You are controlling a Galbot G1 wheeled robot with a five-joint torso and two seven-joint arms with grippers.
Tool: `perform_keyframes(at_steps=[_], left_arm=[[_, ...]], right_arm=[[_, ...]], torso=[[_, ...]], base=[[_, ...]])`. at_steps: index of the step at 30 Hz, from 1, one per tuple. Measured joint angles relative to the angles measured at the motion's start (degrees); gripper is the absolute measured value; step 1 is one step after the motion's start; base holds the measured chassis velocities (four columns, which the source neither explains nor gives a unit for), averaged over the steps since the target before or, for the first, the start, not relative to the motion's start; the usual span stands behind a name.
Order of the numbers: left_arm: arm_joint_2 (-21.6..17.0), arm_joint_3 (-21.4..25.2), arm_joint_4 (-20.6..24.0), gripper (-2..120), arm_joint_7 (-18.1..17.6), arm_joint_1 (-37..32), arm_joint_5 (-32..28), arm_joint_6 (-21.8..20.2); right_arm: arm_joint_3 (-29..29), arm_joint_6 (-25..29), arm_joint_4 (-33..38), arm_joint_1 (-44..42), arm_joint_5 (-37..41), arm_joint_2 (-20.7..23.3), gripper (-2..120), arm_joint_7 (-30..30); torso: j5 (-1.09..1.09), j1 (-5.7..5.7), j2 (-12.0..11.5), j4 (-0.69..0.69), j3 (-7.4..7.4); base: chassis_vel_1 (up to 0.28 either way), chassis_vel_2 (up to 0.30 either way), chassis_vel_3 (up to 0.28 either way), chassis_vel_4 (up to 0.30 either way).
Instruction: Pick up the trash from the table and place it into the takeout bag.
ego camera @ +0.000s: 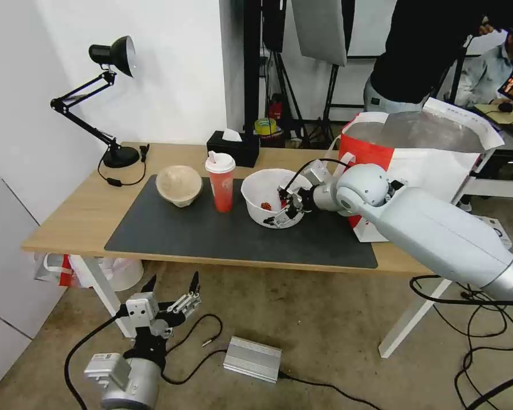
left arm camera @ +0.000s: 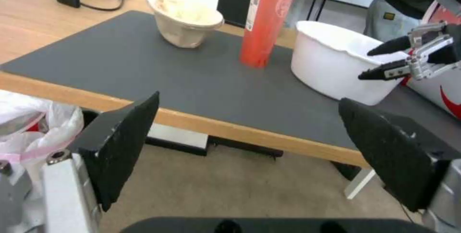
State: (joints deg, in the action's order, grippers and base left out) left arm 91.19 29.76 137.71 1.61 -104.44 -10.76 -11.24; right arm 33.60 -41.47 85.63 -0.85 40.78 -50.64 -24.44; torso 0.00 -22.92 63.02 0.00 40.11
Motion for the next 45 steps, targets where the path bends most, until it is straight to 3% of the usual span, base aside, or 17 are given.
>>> perform_keyframes(at_steps=[16, 40, 45], left_arm=[[-0.36, -0.2, -0.5, 100, -0.02, 0.52, -0.15, 0.07], [-0.67, -0.2, 0.04, 100, -0.05, 0.37, -0.2, 0.16], [-0.72, -0.21, -0.04, 100, -0.06, 0.54, -0.27, 0.16]], right_arm=[[0.38, 0.0, -0.31, -0.33, -0.36, 0.52, 99, 0.35], [0.0, 0.01, -0.96, -0.49, 0.16, 0.26, 9, 0.35], [0.05, 0.01, -1.13, -0.35, 0.16, 0.16, 0, 0.36]], torso=[[0.01, 0.0, 0.0, 0.0, 0.0], [0.0, 0.0, 0.0, 0.0, 0.0], [0.0, 0.01, 0.0, 0.0, 0.0]], base=[[0.0, 0.0, 0.0, 0.0], [0.0, 0.0, 0.0, 0.0], [0.0, 0.0, 0.0, 0.0]])
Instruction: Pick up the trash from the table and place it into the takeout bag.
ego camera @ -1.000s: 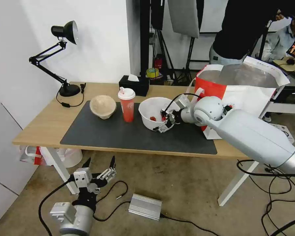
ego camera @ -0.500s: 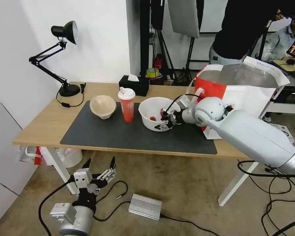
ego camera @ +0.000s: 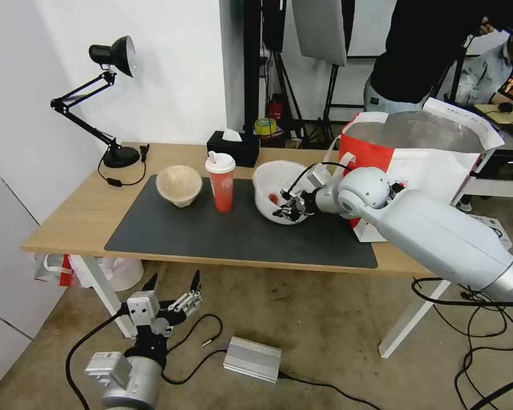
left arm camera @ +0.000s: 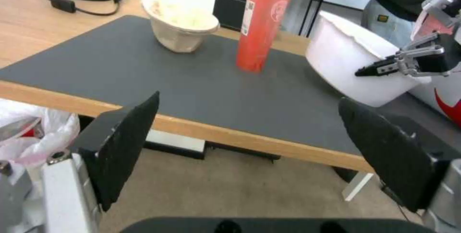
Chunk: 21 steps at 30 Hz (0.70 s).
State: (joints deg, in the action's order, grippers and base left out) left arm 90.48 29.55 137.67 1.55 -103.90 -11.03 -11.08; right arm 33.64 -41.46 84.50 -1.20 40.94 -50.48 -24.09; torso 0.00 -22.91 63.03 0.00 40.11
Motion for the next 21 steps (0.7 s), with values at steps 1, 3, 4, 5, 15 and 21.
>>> perform_keyframes(at_steps=[1, 3, 4, 5, 15, 21], left_arm=[[-0.01, -0.01, -0.08, 100, 0.0, 0.03, -0.01, 0.0], [-0.02, -0.02, -0.14, 100, 0.0, 0.05, -0.02, 0.0], [-0.03, -0.02, -0.17, 100, 0.0, 0.09, -0.04, 0.02], [-0.03, -0.02, -0.21, 100, 0.0, 0.14, -0.05, 0.03], [0.15, -0.13, -0.3, 100, -0.05, 0.23, -0.08, 0.14], [0.17, -0.16, -0.32, 100, -0.07, 0.26, -0.08, 0.15]], right_arm=[[0.04, 0.0, -0.04, 0.01, 0.0, -0.05, 0, -0.01], [0.09, 0.0, -0.07, 0.02, 0.01, -0.1, 0, -0.01], [0.13, 0.0, -0.09, 0.03, 0.01, -0.16, 0, -0.01], [0.15, 0.0, -0.13, 0.05, 0.01, -0.22, 0, -0.01], [0.47, 0.0, -0.23, 0.6, 0.16, -0.41, 0, 0.02], [0.63, 0.0, -0.11, 1.18, 0.95, -0.43, 0, -0.02]], torso=[[0.0, 0.0, 0.0, 0.0, 0.0], [0.0, 0.0, 0.0, 0.0, 0.0], [0.0, 0.0, 0.0, 0.0, 0.0], [0.0, 0.0, 0.0, 0.0, 0.0], [0.0, 0.0, 0.0, 0.0, 0.0], [0.01, 0.0, 0.0, 0.0, 0.0]], base=[[0.0, 0.0, 0.0, 0.0], [0.0, 0.0, 0.0, 0.0], [0.0, 0.0, 0.0, 0.0], [0.0, 0.0, 0.0, 0.0], [0.0, 0.0, 0.0, 0.0], [0.0, 0.0, 0.0, 0.0]])
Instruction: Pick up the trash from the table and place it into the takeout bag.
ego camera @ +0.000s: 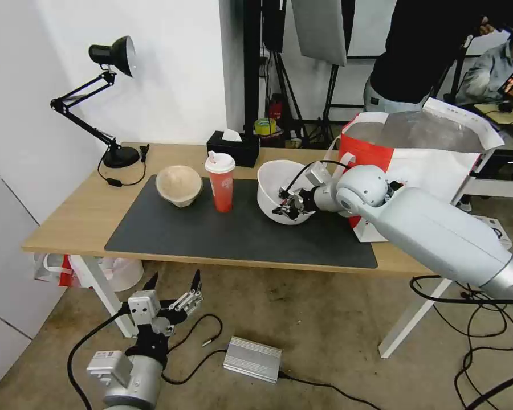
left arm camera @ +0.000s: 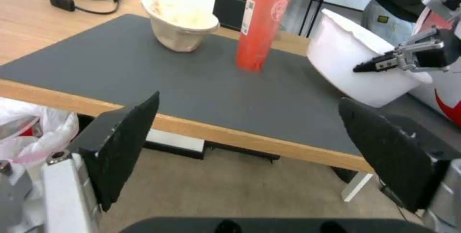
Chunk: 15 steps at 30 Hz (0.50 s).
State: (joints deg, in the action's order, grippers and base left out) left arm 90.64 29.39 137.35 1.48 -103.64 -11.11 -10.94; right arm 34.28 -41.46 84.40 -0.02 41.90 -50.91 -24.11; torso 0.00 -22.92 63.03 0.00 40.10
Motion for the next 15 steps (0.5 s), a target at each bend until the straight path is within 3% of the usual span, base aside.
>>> perform_keyframes(at_steps=[15], left_arm=[[-0.11, -0.15, -0.1, 100, -0.05, 0.07, 0.06, 0.0]], right_arm=[[-0.02, 0.0, 0.71, 1.98, 0.92, -0.47, 0, -0.99]], torso=[[0.0, 0.0, 0.0, 0.0, 0.0]], base=[[0.0, 0.0, 0.0, 0.0]])
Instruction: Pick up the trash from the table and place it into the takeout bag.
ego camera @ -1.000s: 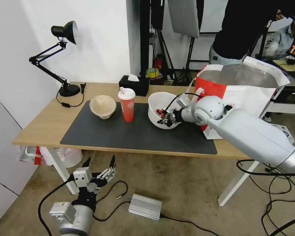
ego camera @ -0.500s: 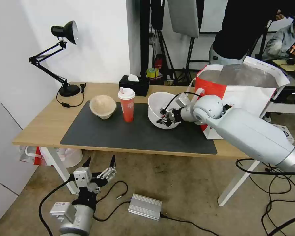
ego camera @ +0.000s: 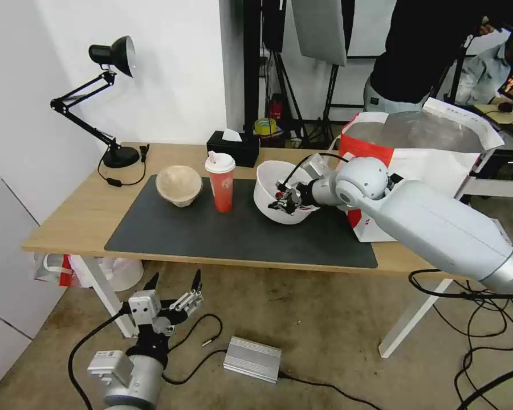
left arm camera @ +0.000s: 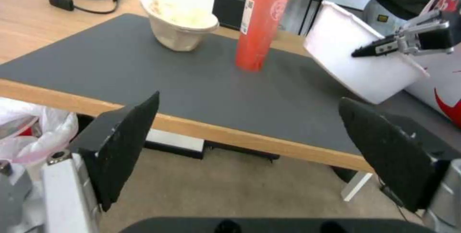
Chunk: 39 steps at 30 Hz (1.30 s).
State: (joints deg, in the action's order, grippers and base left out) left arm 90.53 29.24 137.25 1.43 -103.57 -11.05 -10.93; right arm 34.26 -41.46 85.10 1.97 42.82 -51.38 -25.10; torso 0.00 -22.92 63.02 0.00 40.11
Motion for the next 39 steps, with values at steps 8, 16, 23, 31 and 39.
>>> perform_keyframes(at_steps=[8, 16, 23, 31, 39], left_arm=[[0.29, -0.04, 0.0, 100, 0.0, -0.04, 0.04, 0.0], [0.39, -0.12, -0.02, 100, -0.01, 0.06, 0.1, 0.12], [0.39, -0.25, -0.09, 100, -0.01, 0.06, 0.19, 0.15], [0.6, -0.41, -0.06, 100, -0.01, -0.22, 0.56, 0.24], [0.6, -0.45, 0.0, 100, 0.0, -0.29, 0.8, 0.32]], right_arm=[[-0.35, 0.02, 0.66, 1.47, 0.61, -0.15, 0, -0.29], [-0.44, 0.03, 2.08, 3.38, 1.56, -0.09, 0, -0.24], [-0.4, 0.03, 2.77, 4.79, 2.05, 0.33, 0, -0.09], [-0.47, 0.03, 2.84, 6.38, 2.46, 0.81, 0, -0.03], [-1.18, 0.02, 2.81, 8.37, 2.84, 1.28, 0, -0.16]], torso=[[0.0, 0.0, 0.0, 0.0, 0.0], [0.0, 0.0, 0.0, 0.0, 0.0], [0.0, 0.0, 0.0, 0.0, 0.0], [0.0, 0.0, 0.0, 0.0, 0.0], [0.0, 0.0, 0.0, 0.0, 0.0]], base=[[0.0, 0.0, 0.0, 0.0], [0.0, 0.0, 0.0, 0.0], [0.0, 0.0, 0.0, 0.0], [0.0, 0.0, 0.0, 0.0], [0.0, 0.0, 0.0, 0.0]])
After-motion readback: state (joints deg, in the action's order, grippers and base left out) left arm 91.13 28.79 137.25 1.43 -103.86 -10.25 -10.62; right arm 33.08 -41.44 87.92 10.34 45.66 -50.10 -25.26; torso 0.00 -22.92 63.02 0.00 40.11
